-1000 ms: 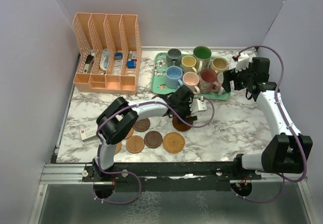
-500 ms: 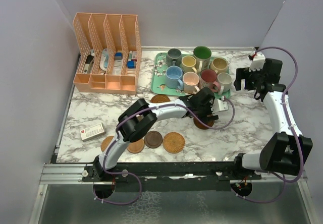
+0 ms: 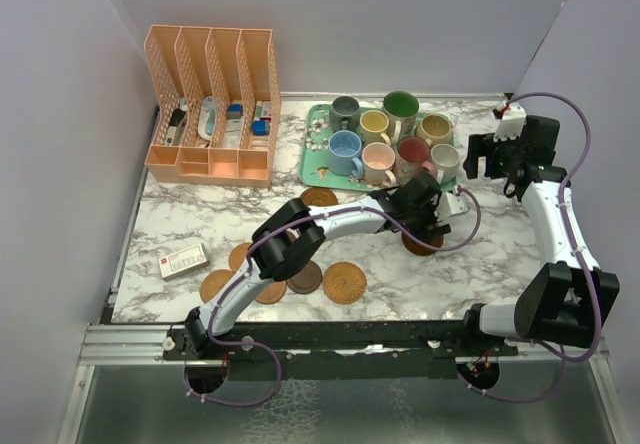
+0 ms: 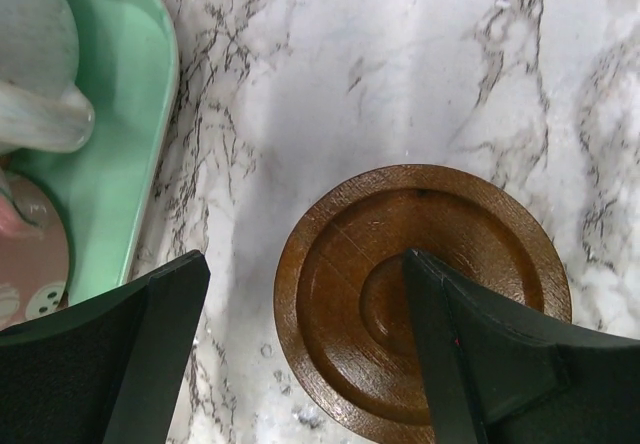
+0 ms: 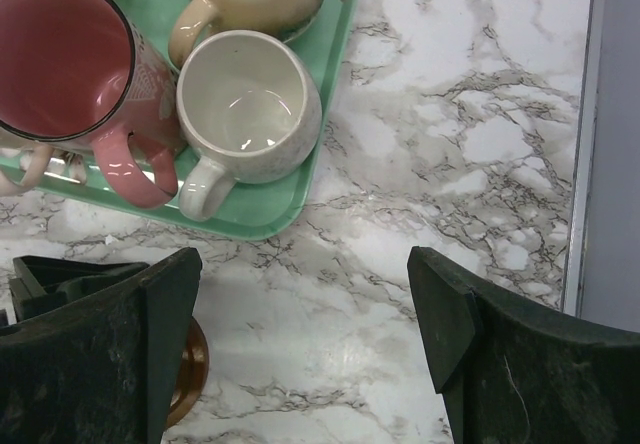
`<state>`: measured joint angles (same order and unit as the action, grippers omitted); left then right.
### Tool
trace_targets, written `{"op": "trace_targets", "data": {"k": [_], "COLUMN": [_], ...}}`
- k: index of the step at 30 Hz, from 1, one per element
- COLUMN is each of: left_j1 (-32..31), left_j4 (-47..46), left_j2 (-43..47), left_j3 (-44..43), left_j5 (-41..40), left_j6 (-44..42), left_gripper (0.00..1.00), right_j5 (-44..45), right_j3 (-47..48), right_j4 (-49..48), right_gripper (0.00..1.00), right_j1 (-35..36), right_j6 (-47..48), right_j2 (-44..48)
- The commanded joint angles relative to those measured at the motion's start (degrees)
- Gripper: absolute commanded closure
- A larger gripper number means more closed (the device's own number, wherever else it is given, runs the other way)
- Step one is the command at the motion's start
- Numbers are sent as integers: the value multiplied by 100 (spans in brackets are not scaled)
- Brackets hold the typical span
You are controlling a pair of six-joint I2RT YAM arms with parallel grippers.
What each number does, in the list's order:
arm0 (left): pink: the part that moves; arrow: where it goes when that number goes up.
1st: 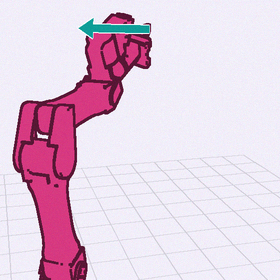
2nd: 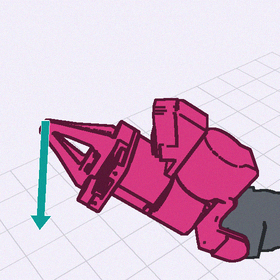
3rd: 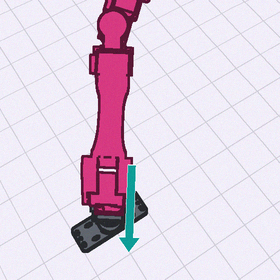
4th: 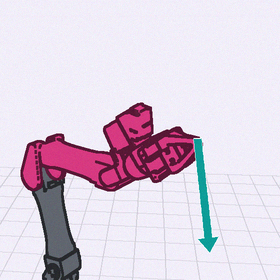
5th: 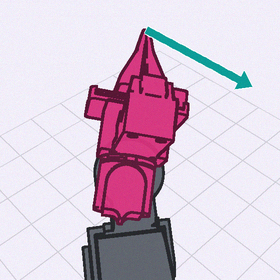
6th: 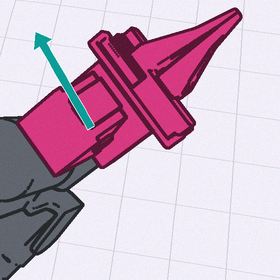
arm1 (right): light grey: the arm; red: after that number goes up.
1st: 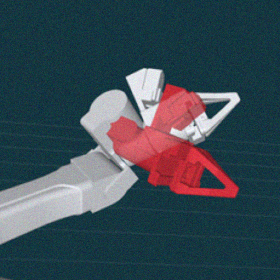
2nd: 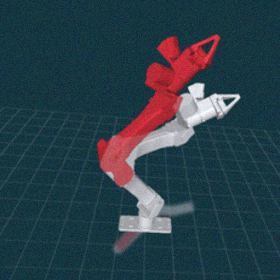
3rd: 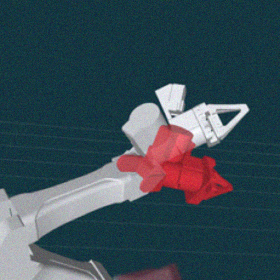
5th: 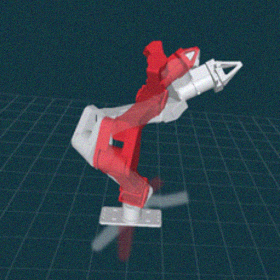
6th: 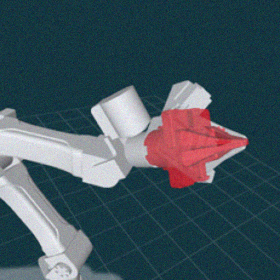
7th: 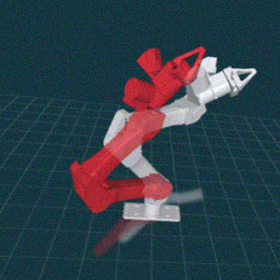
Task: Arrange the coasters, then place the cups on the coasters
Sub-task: Move the coaster to the center of the board.
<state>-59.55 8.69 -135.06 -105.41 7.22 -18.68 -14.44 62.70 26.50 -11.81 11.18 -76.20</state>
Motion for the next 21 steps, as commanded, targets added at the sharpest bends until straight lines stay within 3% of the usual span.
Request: {"op": "trace_targets", "data": {"k": [1,9,21], "left_j1": [-190,-152,49], "left_j4": [552,470,373], "left_j2": [-506,-819,-736], "left_j3": [-238,-630,-590], "left_j5": [-16,-1278,-1521], "left_j6": [82,73,-46], "left_gripper": [18,18,19], "right_j5": [64,13,-15], "right_j3": [-56,-65,-65], "right_j4": [-181,-182,-162], "right_gripper": [14,14,14], "right_j1": [-14,-14,-14], "right_j6": [-43,-28,-1], "right_j2": [97,93,53]}}
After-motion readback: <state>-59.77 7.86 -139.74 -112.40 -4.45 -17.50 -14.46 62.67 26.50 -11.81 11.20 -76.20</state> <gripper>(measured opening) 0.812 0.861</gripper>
